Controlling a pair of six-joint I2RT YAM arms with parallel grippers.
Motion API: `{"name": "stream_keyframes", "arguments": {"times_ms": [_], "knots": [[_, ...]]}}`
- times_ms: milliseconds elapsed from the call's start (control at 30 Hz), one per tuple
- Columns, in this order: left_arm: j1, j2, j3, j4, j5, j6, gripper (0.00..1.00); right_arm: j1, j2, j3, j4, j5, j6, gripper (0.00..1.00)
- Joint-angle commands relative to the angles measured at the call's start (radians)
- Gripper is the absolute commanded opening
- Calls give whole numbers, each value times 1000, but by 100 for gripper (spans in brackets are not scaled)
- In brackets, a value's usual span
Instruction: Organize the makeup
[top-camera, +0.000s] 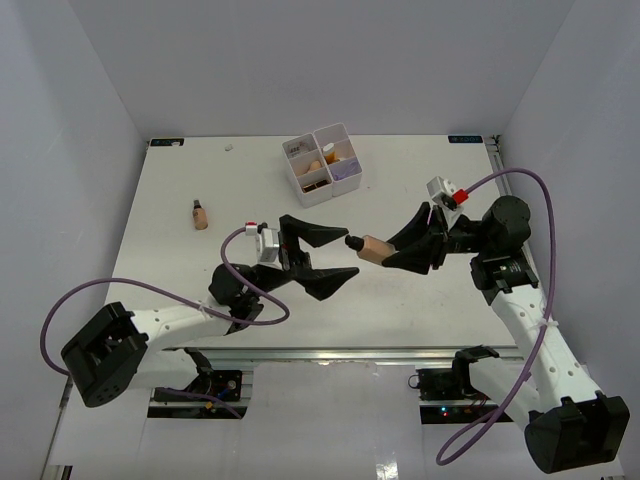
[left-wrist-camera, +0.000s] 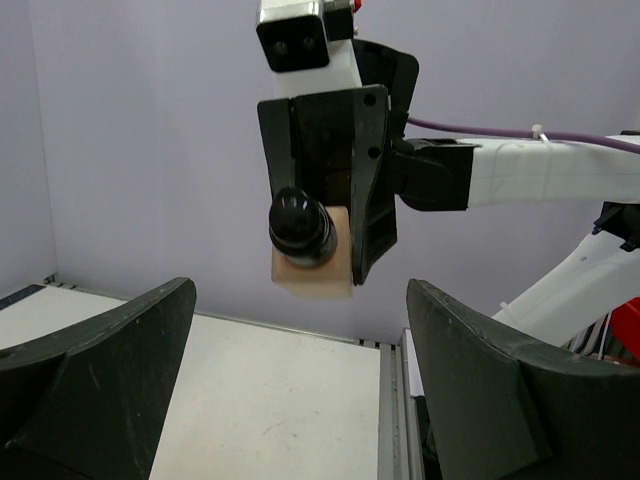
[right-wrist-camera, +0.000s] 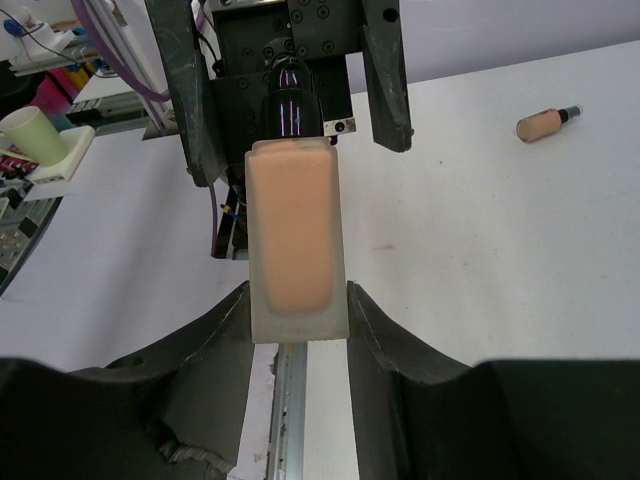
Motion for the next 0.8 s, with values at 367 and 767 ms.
{"name": "stream_keyframes", "arguments": {"times_ms": [367, 767], "knots": [[-5, 53, 106, -91, 82, -19, 87, 53, 1, 44, -236, 12, -316, 8], [-5, 48, 148, -205, 141, -17, 53, 57, 11, 43, -250, 26, -374, 8]]}}
